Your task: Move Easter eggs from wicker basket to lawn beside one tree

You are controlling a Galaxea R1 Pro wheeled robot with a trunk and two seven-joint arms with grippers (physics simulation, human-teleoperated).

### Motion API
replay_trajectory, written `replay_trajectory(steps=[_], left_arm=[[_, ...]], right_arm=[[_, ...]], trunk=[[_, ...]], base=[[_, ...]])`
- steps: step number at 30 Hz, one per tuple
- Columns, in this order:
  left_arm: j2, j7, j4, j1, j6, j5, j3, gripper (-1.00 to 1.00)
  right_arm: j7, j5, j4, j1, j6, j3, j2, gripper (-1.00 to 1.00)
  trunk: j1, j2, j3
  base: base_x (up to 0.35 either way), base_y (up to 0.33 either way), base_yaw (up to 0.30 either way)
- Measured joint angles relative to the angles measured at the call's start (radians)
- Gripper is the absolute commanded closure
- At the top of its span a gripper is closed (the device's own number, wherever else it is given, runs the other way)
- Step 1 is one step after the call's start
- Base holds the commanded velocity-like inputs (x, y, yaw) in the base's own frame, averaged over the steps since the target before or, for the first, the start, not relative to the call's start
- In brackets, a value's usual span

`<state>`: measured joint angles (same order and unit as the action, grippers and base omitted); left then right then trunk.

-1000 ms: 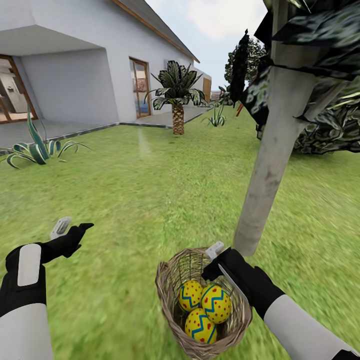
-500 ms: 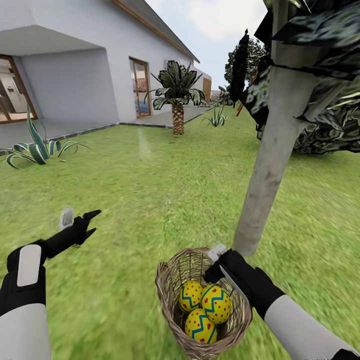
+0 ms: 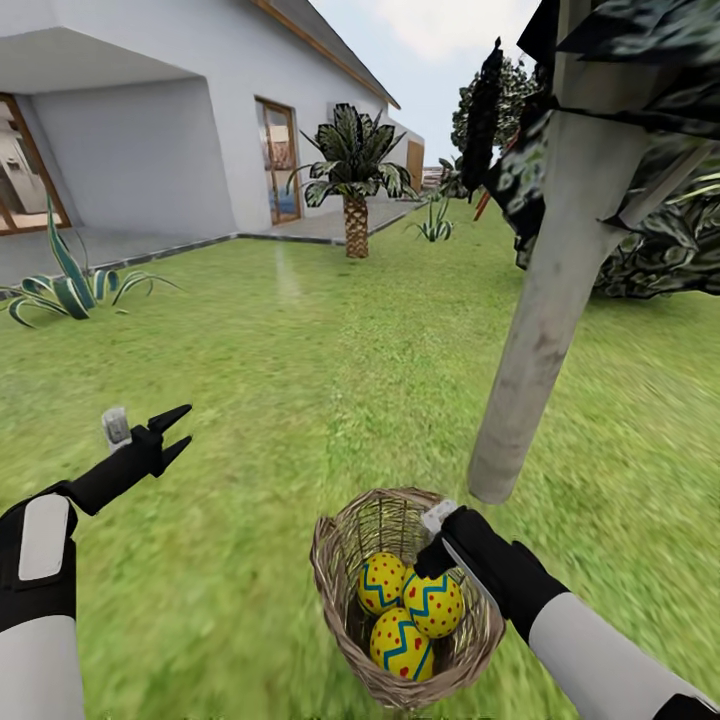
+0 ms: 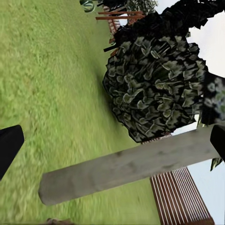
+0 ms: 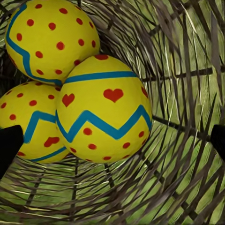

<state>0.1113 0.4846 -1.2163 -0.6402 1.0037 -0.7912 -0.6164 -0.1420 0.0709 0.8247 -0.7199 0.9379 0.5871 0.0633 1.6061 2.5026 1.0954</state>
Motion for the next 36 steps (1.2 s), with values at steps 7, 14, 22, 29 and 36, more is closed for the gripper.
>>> replay_trajectory(steps=[7,14,22,29,36], left_arm=[[-0.001,0.000,0.004,0.000,0.000,-0.001,0.000,-1.00],[-0.001,0.000,0.009,0.000,0.000,-0.002,0.000,-1.00],[-0.001,0.000,0.012,0.000,0.000,-0.002,0.000,-1.00],[-0.001,0.001,0.012,0.000,0.000,-0.002,-0.001,-1.00],[-0.001,0.001,0.012,0.000,0.000,-0.002,-0.001,-1.00]], right_arm=[[0.000,-0.003,-0.010,0.000,-0.003,0.001,0.000,-1.00],[0.002,-0.009,-0.004,0.000,-0.003,0.002,-0.001,-1.00],[0.003,-0.005,-0.016,-0.030,0.042,0.000,-0.022,-1.00],[0.002,-0.009,-0.314,-0.170,0.044,-0.001,-0.124,-1.00],[0.003,-0.014,-0.412,-0.208,0.001,-0.003,-0.154,-1.00]], trunk=[[0.003,0.001,0.023],[0.003,0.001,0.023],[0.003,0.001,0.023],[0.003,0.001,0.023],[0.003,0.001,0.023]], base=[[0.000,0.000,0.000],[0.000,0.000,0.000],[0.000,0.000,0.000],[0.000,0.000,0.000],[0.000,0.000,0.000]])
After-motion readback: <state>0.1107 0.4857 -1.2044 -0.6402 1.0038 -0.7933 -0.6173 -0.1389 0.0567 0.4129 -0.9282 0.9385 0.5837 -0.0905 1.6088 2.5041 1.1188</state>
